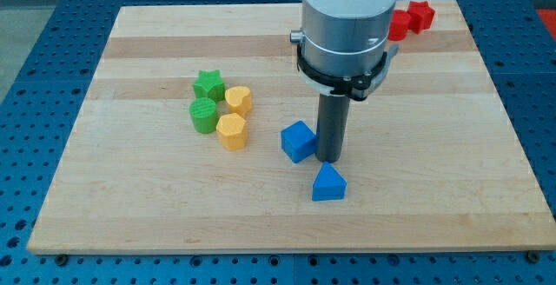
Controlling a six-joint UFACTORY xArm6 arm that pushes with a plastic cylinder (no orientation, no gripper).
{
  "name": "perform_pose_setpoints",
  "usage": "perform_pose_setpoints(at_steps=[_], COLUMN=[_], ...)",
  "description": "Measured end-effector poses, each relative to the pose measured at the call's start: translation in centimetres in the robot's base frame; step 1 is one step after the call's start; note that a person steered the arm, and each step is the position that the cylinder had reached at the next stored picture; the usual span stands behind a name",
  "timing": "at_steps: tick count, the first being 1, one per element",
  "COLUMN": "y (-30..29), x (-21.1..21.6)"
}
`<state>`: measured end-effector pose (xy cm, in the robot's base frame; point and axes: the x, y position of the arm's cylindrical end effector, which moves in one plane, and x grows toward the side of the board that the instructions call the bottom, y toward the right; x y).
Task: Push the blue cube to the right of the yellow hexagon
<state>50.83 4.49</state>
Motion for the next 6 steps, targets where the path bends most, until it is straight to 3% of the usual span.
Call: perform_pose_setpoints(at_steps=[6], y=[-2.2], x=[-2.3])
